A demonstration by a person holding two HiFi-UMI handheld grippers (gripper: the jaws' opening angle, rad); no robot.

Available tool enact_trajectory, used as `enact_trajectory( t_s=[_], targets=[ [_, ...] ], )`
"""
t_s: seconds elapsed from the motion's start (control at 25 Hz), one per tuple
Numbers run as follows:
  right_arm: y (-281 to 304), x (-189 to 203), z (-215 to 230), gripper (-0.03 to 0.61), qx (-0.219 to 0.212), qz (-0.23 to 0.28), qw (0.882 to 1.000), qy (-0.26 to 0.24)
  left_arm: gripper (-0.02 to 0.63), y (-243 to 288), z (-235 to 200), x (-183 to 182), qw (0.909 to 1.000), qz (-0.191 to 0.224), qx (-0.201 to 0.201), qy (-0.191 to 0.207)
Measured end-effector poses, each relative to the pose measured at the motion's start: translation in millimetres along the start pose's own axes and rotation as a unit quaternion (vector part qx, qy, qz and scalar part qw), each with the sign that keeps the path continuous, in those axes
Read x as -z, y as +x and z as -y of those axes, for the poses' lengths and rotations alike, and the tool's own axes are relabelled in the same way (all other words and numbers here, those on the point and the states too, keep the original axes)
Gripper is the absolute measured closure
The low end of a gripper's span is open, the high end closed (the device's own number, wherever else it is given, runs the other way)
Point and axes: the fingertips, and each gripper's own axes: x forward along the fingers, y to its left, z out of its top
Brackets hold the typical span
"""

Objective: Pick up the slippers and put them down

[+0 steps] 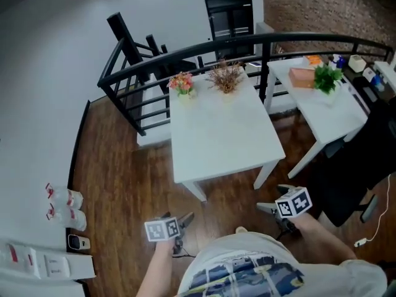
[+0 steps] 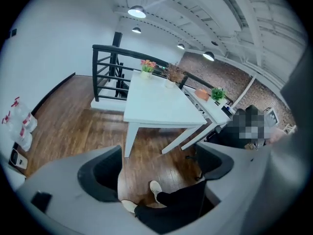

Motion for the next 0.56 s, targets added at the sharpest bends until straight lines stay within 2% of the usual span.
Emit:
enact_trajectory(
  t_s=[0.24, 0.56],
  targets=[
    [-25, -15, 68, 0.089, -0.001, 0.009, 1.0, -0.009, 0.138, 46, 65, -17, 1.0, -0.003, 0.006, 0.002],
    [-20, -35, 89, 0.089, -0.012, 0.001, 1.0, -0.016, 0.138, 58, 74, -31, 0.9999, -0.015, -0.007, -0.003]
  ],
)
